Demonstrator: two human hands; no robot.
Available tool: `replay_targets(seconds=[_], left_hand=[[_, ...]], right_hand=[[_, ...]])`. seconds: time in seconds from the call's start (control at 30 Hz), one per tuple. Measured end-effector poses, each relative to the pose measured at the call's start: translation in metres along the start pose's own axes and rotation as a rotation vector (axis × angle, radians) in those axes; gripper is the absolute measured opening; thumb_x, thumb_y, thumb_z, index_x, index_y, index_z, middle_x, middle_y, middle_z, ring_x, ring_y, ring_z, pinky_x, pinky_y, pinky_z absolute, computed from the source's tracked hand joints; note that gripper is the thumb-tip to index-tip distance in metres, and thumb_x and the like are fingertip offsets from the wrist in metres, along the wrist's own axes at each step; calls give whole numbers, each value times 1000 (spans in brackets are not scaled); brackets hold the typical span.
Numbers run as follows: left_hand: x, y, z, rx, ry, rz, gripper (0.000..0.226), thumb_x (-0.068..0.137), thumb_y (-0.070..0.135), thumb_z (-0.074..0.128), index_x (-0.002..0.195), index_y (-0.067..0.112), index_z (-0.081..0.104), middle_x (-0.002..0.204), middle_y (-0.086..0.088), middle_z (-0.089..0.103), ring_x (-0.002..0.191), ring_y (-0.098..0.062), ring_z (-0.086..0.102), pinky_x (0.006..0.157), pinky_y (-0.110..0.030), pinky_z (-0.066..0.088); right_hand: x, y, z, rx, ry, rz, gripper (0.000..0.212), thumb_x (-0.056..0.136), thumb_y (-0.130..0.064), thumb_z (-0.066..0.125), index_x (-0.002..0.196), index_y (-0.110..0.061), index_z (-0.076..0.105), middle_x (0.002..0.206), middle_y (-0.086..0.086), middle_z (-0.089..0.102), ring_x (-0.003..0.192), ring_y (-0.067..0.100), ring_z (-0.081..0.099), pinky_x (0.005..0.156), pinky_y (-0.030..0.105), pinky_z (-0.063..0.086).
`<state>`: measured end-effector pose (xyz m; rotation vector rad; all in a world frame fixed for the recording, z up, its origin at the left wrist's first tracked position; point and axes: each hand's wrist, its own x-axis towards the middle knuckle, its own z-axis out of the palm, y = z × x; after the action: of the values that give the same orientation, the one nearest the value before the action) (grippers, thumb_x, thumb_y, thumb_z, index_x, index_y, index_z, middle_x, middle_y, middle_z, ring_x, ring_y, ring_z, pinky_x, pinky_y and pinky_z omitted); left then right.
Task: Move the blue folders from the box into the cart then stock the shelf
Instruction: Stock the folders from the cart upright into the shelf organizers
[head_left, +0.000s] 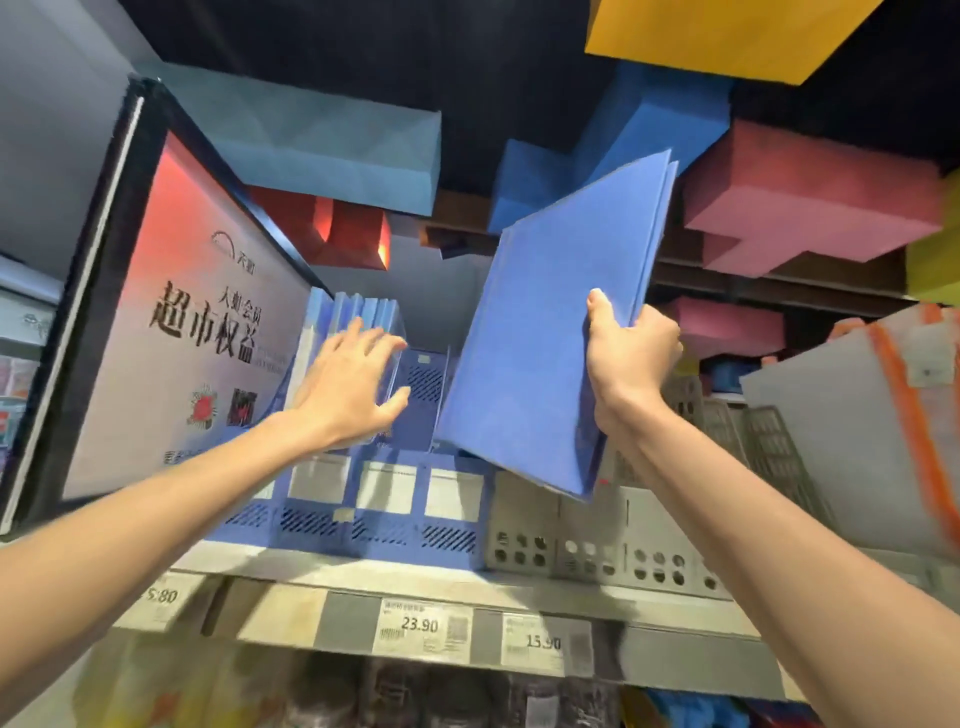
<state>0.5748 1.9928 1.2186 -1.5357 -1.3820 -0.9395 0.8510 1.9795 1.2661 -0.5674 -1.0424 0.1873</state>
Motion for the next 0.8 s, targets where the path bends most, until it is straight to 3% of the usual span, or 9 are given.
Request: replay_targets(seconds=[0.1, 0.23, 0.27, 0.43, 0.6, 0.8], left_hand=[[18, -19, 25, 102, 38, 33, 57, 88, 43, 65, 139, 20, 51, 159, -20, 32, 153, -40, 14, 123, -50, 12], [34, -35, 51, 133, 119, 20, 54, 89, 43, 55, 138, 22, 55, 166, -16, 18, 152, -44, 12, 122, -56, 15], [36, -38, 58, 126, 127, 16, 55, 89, 45, 50, 139, 23, 55, 167, -13, 16, 153, -43, 10, 122, -57, 17], [35, -46, 80, 69, 237, 35, 57, 89, 39, 43, 144, 25, 52, 168, -5, 15, 156, -34, 1, 123, -56, 13], [27, -48, 90, -86, 354, 28, 58, 88, 18, 46, 144, 25, 54, 168, -2, 15, 157, -25, -1, 126, -48, 6], [29, -54, 92, -79, 402, 28, 56, 86, 14, 46, 139, 25, 60, 168, -3, 18, 156, -30, 3, 126, -44, 4]], right_hand=[[17, 13, 18, -45, 9, -13, 26, 91, -35, 66, 96, -11, 74, 93, 4, 72, 77, 17, 57, 59, 17, 31], [19, 29, 43, -78, -19, -34, 22, 93, -36, 63, 89, -16, 71, 84, -2, 68, 74, 17, 55, 55, 19, 32], [17, 34, 52, -69, -29, -30, 22, 93, -35, 62, 87, -15, 70, 83, -3, 68, 75, 18, 57, 61, 23, 36], [10, 54, 105, -89, -63, -4, 35, 91, -37, 61, 66, -14, 55, 72, 4, 64, 75, 29, 61, 69, 40, 52], [8, 73, 136, -97, -54, 8, 33, 94, -40, 59, 73, -14, 60, 74, 2, 65, 74, 27, 64, 69, 42, 56], [17, 77, 156, -66, -40, 46, 39, 90, -38, 64, 59, -19, 50, 66, -1, 58, 64, 24, 50, 63, 37, 45]])
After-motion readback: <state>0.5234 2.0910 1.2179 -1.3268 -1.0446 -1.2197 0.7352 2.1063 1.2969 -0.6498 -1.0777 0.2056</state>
